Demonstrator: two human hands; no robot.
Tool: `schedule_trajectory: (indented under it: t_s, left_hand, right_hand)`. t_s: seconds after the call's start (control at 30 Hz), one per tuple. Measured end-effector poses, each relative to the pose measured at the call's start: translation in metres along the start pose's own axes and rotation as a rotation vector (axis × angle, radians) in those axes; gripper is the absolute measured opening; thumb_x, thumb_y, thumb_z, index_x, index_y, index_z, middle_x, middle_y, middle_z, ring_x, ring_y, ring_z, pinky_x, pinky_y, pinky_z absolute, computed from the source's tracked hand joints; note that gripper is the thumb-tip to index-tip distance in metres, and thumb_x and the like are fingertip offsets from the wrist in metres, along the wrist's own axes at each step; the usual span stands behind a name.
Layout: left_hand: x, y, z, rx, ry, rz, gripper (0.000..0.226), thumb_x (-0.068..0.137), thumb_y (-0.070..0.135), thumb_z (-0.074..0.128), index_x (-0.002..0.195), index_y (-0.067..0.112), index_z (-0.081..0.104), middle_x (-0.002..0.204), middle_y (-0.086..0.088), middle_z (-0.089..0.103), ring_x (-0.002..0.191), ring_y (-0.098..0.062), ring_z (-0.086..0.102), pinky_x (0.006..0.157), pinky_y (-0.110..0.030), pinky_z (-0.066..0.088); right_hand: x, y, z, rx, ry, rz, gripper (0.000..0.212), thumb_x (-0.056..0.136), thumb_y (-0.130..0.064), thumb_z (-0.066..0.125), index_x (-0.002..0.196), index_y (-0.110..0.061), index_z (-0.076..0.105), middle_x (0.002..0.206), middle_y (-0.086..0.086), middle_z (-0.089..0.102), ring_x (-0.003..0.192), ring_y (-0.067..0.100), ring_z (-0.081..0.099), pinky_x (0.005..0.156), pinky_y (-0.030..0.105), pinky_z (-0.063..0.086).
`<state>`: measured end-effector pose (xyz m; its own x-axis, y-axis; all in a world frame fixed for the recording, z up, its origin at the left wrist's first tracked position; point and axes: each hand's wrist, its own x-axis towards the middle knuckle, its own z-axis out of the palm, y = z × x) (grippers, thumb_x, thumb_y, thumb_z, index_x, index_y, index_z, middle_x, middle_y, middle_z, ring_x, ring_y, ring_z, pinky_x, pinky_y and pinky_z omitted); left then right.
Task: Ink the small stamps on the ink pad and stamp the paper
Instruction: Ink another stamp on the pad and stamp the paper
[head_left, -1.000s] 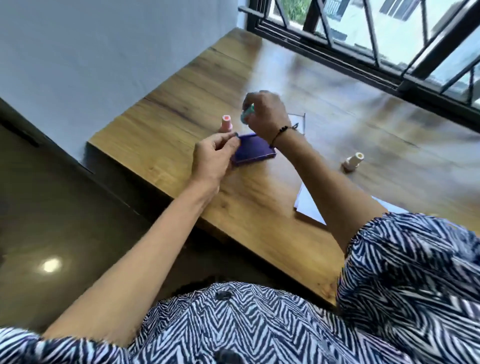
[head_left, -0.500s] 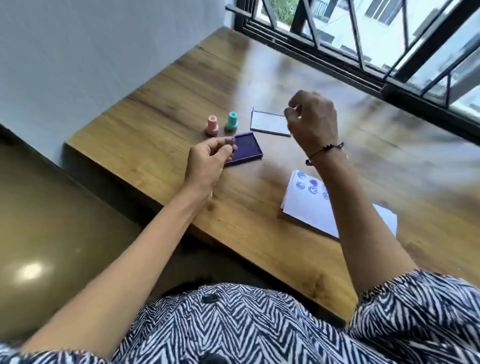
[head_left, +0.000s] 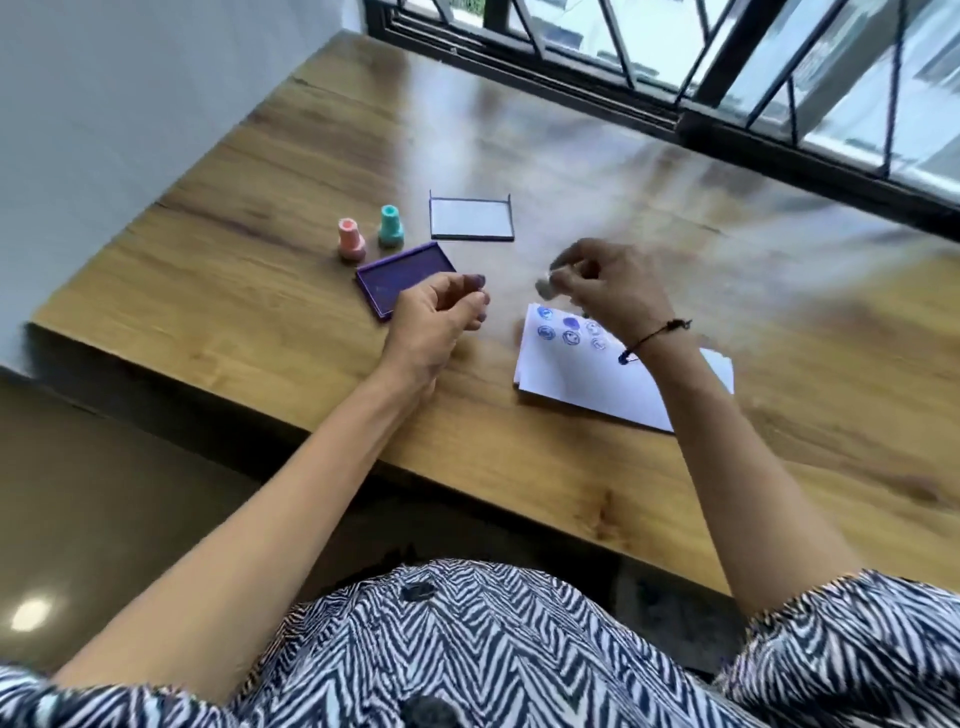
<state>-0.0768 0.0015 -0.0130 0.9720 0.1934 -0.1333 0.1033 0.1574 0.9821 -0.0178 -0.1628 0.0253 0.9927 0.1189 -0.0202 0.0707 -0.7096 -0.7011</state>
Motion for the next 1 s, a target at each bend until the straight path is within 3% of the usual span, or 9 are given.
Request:
schedule_trajectory:
  t_s: [0.07,0.17,0.43,0.57,0.83,1.0]
  left_hand:
    - [-0.002,0.000,-0.002,0.011,-0.030,-0.006,0.015,0.084,0.002,0.057,0.099,0.002,0.058,0.077,-0.005,0.060,0.065,-0.013,0.054,0.058,-0.011,0.048]
    - [-0.005,0.001,-0.006,0.032,-0.050,0.019,0.010,0.083,0.005,0.060,0.092,0.008,0.060,0.075,-0.006,0.062,0.064,-0.014,0.057,0.058,-0.013,0.050]
    - [-0.012,0.004,-0.025,0.037,-0.015,0.074,0.005,0.081,0.009,0.063,0.086,0.011,0.063,0.072,-0.007,0.063,0.059,-0.011,0.059,0.059,-0.019,0.050]
    - [-0.018,0.005,-0.033,-0.007,0.011,0.076,0.008,0.079,0.008,0.065,0.078,0.015,0.062,0.070,-0.004,0.061,0.055,-0.007,0.056,0.053,-0.017,0.046]
    - [-0.024,0.005,-0.057,-0.161,0.139,0.047,0.011,0.082,0.004,0.059,0.074,0.011,0.060,0.060,-0.003,0.059,0.049,-0.007,0.052,0.048,-0.016,0.043]
    - [-0.030,-0.005,-0.067,-0.156,0.177,0.055,0.010,0.081,0.007,0.062,0.074,0.014,0.062,0.058,0.004,0.061,0.051,-0.005,0.054,0.049,-0.014,0.045]
  right_hand:
    - [-0.009,-0.015,0.009,0.244,-0.080,0.007,0.008,0.078,-0.006,0.061,0.081,-0.010,0.067,0.061,0.011,0.062,0.048,0.017,0.052,0.048,0.025,0.047]
    - [-0.016,-0.028,0.021,0.422,-0.139,0.024,0.008,0.083,-0.001,0.059,0.087,0.001,0.065,0.060,0.010,0.057,0.043,0.012,0.049,0.042,0.023,0.043]
    - [-0.024,-0.039,0.040,0.541,-0.201,0.021,0.007,0.086,-0.001,0.056,0.082,0.000,0.062,0.059,0.012,0.056,0.038,0.007,0.048,0.038,0.020,0.041]
    - [-0.026,-0.044,0.046,0.567,-0.252,-0.032,0.019,0.085,0.004,0.054,0.073,-0.008,0.062,0.059,0.012,0.057,0.039,0.007,0.050,0.039,0.019,0.041]
    - [-0.017,-0.064,0.069,0.371,-0.154,-0.226,0.017,0.081,0.003,0.058,0.079,-0.011,0.065,0.055,0.006,0.055,0.047,0.016,0.048,0.050,0.025,0.044]
    - [0.003,-0.071,0.077,-0.013,0.047,-0.371,0.010,0.080,-0.007,0.059,0.082,-0.004,0.068,0.074,0.017,0.065,0.069,0.028,0.057,0.063,0.027,0.037]
